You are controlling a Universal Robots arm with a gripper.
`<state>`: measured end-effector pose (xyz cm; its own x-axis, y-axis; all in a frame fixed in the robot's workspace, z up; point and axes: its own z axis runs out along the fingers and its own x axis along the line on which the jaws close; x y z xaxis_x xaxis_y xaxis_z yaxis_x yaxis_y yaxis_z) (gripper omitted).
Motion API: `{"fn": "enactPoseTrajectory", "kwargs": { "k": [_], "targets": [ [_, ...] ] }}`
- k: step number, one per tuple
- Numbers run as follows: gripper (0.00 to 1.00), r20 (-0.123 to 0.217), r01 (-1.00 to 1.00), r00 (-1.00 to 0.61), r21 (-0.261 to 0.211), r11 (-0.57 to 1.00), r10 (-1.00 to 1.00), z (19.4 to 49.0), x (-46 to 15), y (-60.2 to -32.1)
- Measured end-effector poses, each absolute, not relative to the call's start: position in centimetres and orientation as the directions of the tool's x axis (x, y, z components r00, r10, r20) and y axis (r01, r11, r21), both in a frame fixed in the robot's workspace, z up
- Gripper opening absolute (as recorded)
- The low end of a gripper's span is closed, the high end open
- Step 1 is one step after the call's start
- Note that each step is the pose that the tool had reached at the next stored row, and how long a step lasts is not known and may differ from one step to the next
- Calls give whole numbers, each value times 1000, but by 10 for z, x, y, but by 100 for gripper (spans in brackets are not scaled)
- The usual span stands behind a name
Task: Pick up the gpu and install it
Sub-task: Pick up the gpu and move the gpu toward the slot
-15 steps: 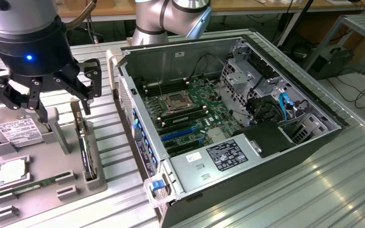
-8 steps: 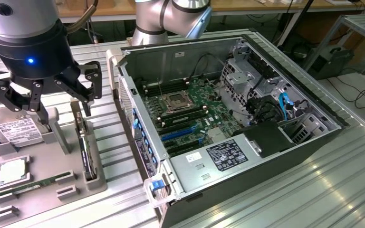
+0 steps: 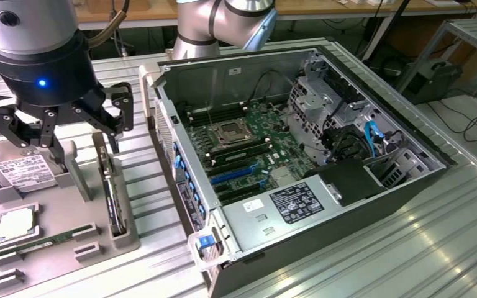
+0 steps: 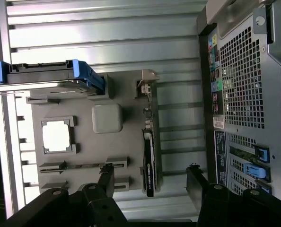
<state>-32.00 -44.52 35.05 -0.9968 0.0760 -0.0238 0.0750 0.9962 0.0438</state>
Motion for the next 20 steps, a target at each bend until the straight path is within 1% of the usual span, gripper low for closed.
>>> {"fn": "enactPoseTrajectory", "kwargs": {
  "k": [6,11,20],
  "targets": [
    [72,-24,67,-997,44,997,68,343,-320,-445],
    [72,-23,10,-1000,44,999,11,337,-320,-446],
    [72,-23,8,-1000,44,999,9,325,-320,-446]
  ]
}}
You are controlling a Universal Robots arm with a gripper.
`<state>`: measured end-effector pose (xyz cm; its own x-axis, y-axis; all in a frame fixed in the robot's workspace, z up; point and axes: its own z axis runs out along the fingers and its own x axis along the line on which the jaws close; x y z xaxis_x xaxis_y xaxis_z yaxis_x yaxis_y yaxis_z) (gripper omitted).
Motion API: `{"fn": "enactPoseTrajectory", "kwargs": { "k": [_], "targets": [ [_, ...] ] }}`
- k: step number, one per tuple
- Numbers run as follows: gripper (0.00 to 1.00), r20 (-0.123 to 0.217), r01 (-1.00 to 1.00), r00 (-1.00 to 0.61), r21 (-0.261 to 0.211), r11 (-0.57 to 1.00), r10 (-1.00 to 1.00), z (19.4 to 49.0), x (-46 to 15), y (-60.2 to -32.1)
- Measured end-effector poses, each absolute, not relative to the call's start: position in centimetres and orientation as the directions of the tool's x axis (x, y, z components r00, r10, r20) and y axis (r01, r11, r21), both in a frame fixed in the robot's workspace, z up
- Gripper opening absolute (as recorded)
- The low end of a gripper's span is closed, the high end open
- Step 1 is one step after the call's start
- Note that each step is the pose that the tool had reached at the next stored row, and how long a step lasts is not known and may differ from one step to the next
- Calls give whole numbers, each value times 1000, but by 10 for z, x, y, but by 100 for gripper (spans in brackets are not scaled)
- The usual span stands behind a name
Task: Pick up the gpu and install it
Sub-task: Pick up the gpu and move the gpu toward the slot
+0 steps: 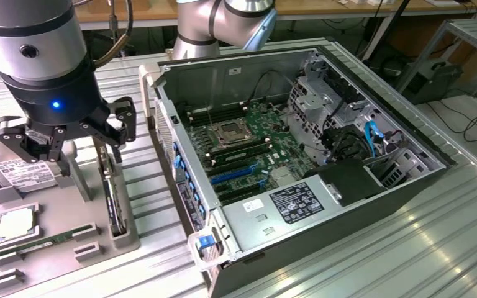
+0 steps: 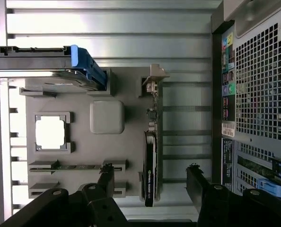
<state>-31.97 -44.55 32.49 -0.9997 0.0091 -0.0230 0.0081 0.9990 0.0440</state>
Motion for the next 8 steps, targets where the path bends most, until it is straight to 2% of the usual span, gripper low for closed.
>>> {"fn": "enactPoseTrajectory", "kwargs": {
  "k": [8],
  "targets": [
    [72,-22,8,-1000,44,999,9,312,-320,-446]
  ]
}}
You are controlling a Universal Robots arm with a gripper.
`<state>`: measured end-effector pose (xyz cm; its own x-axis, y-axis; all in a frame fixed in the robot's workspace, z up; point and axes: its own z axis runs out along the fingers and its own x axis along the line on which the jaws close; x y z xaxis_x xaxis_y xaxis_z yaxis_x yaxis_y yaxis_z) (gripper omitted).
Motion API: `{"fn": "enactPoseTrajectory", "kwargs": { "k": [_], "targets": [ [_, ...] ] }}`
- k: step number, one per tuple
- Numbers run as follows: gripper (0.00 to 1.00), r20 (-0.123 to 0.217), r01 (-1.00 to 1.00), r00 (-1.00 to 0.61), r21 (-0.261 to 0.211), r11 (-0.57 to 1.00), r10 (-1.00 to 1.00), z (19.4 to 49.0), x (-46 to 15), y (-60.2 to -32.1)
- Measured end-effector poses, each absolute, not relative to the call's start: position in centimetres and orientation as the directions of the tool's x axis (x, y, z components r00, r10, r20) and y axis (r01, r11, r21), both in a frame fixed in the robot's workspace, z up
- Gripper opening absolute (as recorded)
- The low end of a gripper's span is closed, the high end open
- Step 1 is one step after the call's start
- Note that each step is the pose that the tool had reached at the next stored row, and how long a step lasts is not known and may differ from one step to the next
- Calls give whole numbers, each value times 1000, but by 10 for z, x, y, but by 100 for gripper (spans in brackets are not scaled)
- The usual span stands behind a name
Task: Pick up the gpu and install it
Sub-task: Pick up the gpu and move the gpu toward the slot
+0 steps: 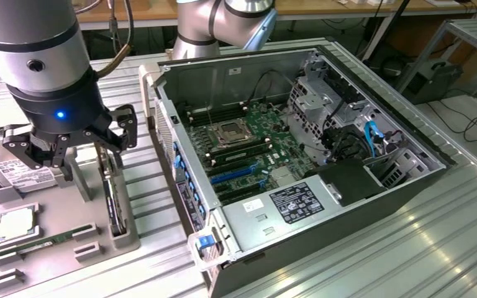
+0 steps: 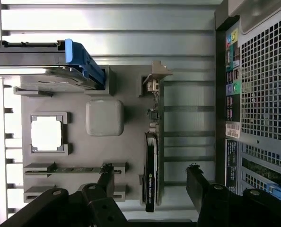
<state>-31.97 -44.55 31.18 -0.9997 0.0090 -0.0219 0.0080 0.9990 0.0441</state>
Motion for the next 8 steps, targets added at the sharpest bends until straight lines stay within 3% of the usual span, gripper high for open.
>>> {"fn": "enactPoseTrajectory", "kwargs": {
  "k": [8],
  "targets": [
    [72,-21,8,-1000,44,999,9,297,-320,-446]
  ]
}}
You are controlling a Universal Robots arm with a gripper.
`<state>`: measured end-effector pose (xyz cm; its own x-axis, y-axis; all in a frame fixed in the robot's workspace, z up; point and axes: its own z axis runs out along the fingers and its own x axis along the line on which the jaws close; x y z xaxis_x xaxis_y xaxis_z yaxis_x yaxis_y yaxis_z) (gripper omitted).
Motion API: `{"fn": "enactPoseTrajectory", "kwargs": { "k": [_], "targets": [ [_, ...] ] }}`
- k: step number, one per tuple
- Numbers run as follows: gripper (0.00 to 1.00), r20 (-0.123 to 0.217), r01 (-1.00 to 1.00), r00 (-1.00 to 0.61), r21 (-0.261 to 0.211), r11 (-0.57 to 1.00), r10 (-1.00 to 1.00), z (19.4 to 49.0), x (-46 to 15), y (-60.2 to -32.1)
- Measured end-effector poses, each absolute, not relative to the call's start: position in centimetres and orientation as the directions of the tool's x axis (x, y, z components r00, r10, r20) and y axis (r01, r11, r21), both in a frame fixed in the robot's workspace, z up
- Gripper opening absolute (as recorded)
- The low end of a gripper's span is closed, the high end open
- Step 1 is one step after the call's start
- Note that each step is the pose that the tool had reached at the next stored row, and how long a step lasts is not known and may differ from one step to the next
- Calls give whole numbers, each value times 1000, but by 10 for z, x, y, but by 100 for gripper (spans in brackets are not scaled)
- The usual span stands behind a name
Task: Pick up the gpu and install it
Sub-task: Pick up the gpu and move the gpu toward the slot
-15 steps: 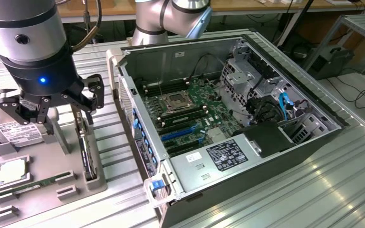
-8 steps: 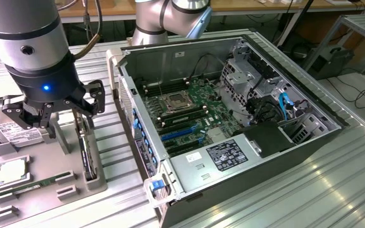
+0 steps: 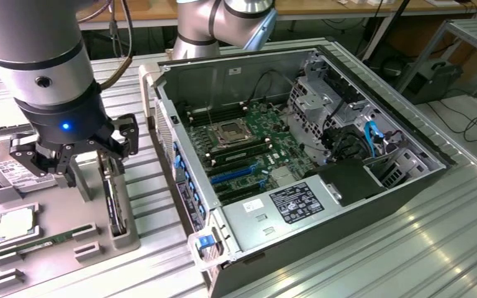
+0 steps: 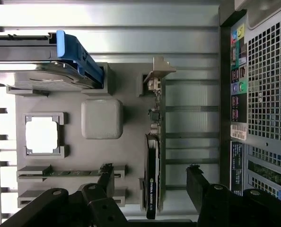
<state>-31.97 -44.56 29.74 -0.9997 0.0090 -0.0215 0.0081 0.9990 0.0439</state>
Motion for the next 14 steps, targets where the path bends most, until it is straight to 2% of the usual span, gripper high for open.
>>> {"fn": "enactPoseTrajectory", "kwargs": {
  "k": [14],
  "targets": [
    [72,-19,2,-1000,44,999,3,272,-320,-452]
  ]
}}
